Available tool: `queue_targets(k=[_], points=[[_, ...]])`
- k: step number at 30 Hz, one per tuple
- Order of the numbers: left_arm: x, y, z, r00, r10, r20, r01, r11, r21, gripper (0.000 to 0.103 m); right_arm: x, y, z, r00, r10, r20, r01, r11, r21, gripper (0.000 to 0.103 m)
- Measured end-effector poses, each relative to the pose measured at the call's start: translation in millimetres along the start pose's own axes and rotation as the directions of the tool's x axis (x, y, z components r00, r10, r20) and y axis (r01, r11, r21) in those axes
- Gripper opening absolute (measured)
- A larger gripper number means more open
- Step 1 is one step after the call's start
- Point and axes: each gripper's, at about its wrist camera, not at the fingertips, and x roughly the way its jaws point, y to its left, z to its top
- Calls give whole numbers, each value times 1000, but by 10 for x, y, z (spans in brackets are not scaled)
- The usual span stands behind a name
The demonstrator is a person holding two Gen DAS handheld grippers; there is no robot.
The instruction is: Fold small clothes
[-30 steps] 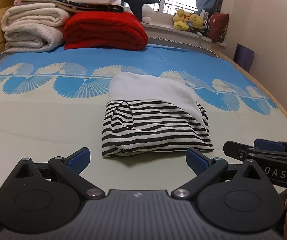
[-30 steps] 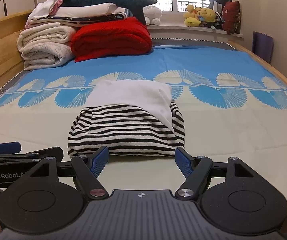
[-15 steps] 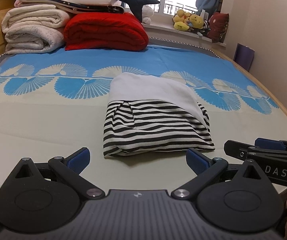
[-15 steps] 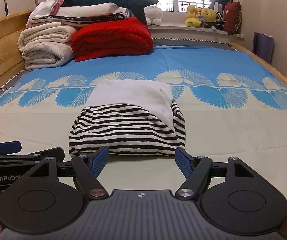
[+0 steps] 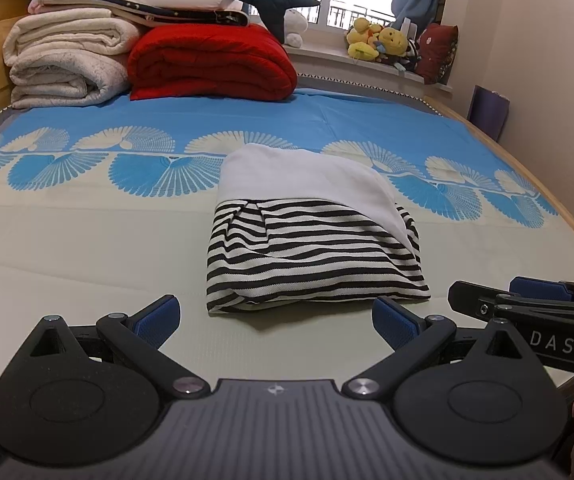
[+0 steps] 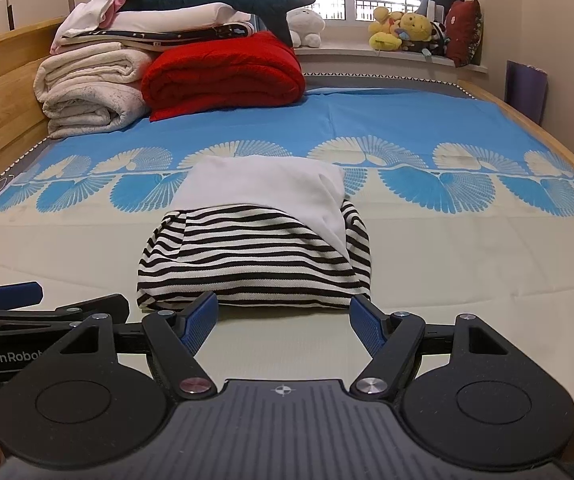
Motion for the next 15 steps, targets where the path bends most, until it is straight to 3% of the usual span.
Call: queue_targets(k=[15], points=[[1,12,3,1000,-1,-2,1,1000,1,102,2,-2,2,1000,1,-2,-1,1000,1,74]])
